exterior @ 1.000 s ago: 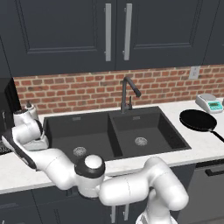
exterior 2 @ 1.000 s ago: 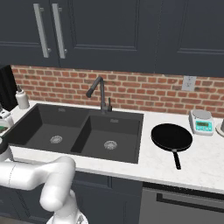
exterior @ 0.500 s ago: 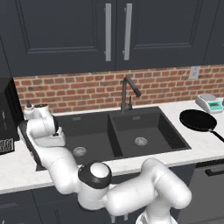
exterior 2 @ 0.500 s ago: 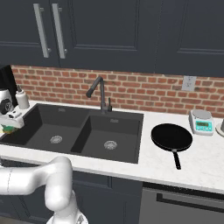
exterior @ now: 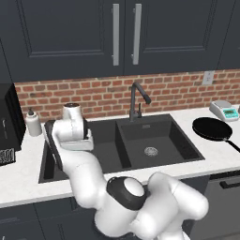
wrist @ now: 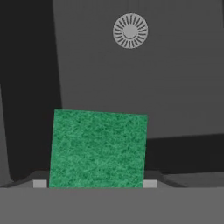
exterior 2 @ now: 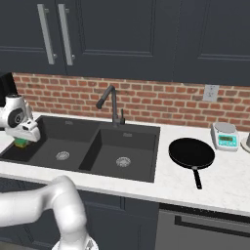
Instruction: Pick the pan and sponge and place them into the sink. Then turn on the water.
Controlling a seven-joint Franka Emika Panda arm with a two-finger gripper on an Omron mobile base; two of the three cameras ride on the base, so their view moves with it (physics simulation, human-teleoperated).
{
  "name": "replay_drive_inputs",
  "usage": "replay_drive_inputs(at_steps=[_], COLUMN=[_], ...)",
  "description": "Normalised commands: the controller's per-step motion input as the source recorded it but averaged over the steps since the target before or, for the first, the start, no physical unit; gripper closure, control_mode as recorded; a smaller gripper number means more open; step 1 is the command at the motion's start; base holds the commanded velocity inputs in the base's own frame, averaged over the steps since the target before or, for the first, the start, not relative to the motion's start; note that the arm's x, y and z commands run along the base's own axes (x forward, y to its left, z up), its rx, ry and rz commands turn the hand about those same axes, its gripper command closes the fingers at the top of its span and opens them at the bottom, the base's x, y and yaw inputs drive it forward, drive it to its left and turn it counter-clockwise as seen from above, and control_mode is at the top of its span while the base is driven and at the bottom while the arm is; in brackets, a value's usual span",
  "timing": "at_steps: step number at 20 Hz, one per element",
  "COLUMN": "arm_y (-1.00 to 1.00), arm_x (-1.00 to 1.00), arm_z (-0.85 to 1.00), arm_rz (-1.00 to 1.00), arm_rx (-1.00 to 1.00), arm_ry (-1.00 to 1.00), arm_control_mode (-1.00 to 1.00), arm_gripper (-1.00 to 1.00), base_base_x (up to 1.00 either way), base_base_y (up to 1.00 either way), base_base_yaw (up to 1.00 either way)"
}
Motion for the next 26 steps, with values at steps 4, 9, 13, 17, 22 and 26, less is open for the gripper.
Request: replay_drive_inputs(at_steps=[4, 9, 13, 17, 22, 26], arm_y=[-0.95, -1.00, -1.00, -1.00, -0.98, -1.00], arm_x=[-0.38, -0.68, -0.82, -0.61, -0.32, -0.09], arm_z=[0.77, 0.32, 0.02, 0.14, 0.38, 0.49], arm_rz=[0.00, 0.00, 0.00, 0.00, 0.00, 0.00], arm_rx=[0.00, 0.00, 0.00, 0.00, -0.01, 0.00], arm_ry=[0.00, 0.00, 0.00, 0.00, 0.00, 0.00], arm_control_mode=[-1.00, -1.00, -1.00, -1.00, -1.00, -1.00], arm_gripper=[1.00, 1.00, 1.00, 1.00, 1.00, 1.00], base_base_x=[0.00, 0.00, 0.00, 0.00, 0.00, 0.00], base_base_y=[0.00, 0.00, 0.00, 0.00, 0.00, 0.00], base_base_yaw=[0.00, 0.00, 0.00, 0.00, 0.00, 0.00])
